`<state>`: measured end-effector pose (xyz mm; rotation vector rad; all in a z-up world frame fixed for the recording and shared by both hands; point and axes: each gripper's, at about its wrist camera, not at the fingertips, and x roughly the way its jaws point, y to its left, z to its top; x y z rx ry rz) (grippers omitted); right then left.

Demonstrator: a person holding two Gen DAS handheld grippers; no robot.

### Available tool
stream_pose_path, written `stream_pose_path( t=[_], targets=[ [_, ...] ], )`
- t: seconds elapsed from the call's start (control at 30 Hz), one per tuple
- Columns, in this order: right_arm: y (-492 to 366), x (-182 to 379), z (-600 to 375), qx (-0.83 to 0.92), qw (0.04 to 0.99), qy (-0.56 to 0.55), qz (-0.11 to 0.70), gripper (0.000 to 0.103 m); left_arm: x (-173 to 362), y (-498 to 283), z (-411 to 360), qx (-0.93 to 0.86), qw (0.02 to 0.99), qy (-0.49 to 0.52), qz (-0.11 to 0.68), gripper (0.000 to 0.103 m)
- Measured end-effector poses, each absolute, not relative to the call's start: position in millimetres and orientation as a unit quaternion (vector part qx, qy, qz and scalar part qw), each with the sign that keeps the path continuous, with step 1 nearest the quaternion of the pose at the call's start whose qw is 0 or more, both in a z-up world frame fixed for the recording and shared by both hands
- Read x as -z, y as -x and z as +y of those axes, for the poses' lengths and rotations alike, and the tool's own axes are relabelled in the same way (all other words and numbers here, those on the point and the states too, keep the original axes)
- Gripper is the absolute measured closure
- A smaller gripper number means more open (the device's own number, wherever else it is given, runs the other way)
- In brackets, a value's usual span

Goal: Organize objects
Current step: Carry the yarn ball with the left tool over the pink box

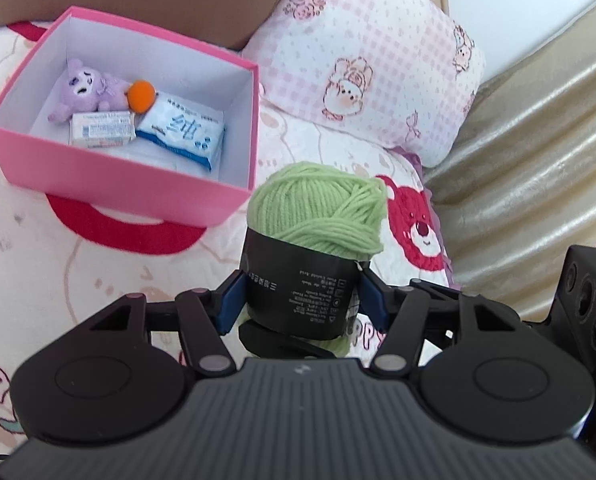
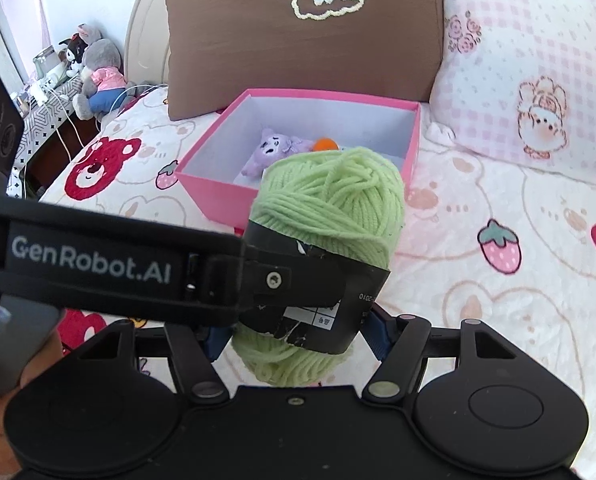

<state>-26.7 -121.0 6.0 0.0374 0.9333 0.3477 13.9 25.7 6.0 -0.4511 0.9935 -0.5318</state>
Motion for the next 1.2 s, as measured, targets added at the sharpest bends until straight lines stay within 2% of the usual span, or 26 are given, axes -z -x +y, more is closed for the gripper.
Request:
stream_pose_path(
  t=[0.23, 0.67, 0.93, 1.1, 1.2],
  targets=[
    [5, -13, -108, -0.178, 0.879, 0.002, 0.442, 0.032, 1, -32, 53, 0.254, 0.817, 0.255, 0.451, 0.044],
    [-35, -11, -86, -0.194, 0.872, 0.016, 0.448, 0.033, 8, -70, 79, 0.251, 0.814, 0.27, 0.449, 0.044],
    [-96, -14, -77, -0.195, 0.878, -0.014, 0.437, 0.033, -5, -133, 88, 0.238, 0.83, 0.242, 0.443, 0.044],
    [-132, 6, -79, -0.182, 0.866, -0.069, 0.461, 0.034, 14, -163, 88, 0.223, 0.829, 0.228, 0.459, 0.044],
    [-142, 20, -74, -0.174, 0.867, -0.063, 0.463, 0.034, 31, -175, 91, 0.224, 0.824, 0.243, 0.461, 0.044]
  ],
)
